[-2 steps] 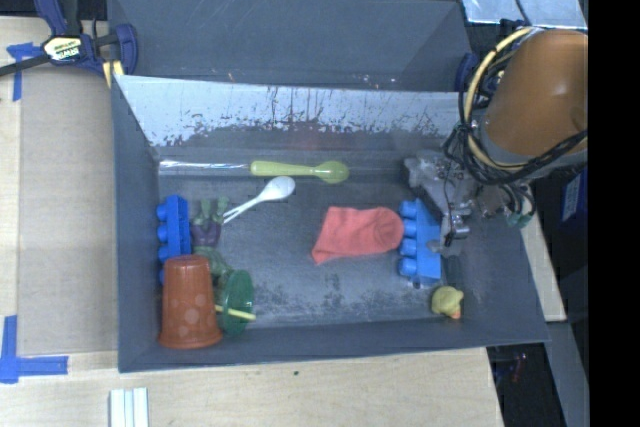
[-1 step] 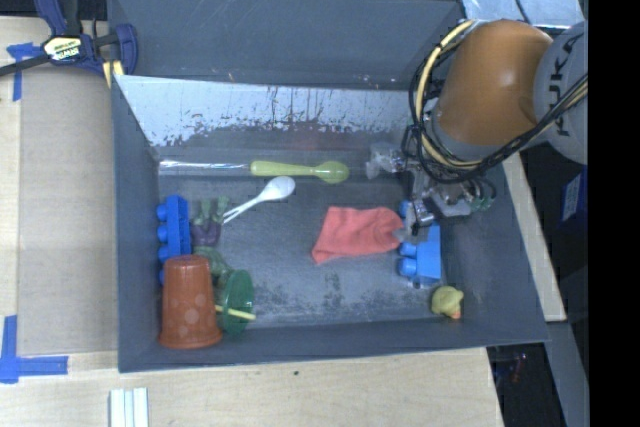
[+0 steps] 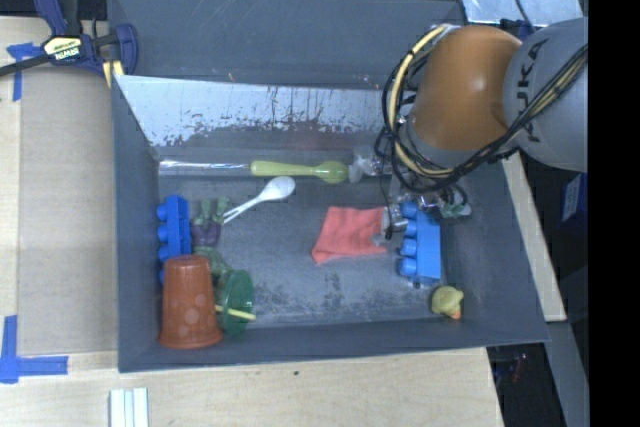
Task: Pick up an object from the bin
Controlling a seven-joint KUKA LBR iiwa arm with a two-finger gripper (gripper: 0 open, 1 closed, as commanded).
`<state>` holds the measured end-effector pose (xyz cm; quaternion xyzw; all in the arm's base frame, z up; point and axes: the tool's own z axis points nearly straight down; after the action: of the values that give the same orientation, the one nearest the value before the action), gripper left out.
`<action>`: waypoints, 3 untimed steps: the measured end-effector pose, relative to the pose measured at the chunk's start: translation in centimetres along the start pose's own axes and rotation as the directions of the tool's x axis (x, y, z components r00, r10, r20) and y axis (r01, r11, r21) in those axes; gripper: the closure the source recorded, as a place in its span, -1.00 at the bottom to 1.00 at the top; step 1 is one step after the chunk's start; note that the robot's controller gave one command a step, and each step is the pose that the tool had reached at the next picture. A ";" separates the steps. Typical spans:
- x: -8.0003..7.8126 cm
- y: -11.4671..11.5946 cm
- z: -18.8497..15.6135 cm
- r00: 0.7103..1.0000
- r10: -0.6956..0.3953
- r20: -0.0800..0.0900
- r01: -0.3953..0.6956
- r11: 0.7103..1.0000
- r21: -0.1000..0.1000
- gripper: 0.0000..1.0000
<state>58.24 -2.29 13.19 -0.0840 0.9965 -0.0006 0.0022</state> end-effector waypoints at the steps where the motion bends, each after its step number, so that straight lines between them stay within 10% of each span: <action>1: 1.6 0.9 6.5 0.997 -0.077 0.003 0.077 0.997 0.003 -1.00; 2: 1.6 0.5 6.1 0.999 0.030 0.014 -0.030 1.000 0.003 1.00; 3: 1.6 0.5 6.0 0.999 0.030 0.014 -0.030 1.000 0.003 1.00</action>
Offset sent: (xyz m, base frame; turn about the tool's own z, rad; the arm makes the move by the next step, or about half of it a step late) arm -0.0173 0.0030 -0.0619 0.0308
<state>56.63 -2.04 7.14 -0.0692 0.9976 -0.0014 0.0094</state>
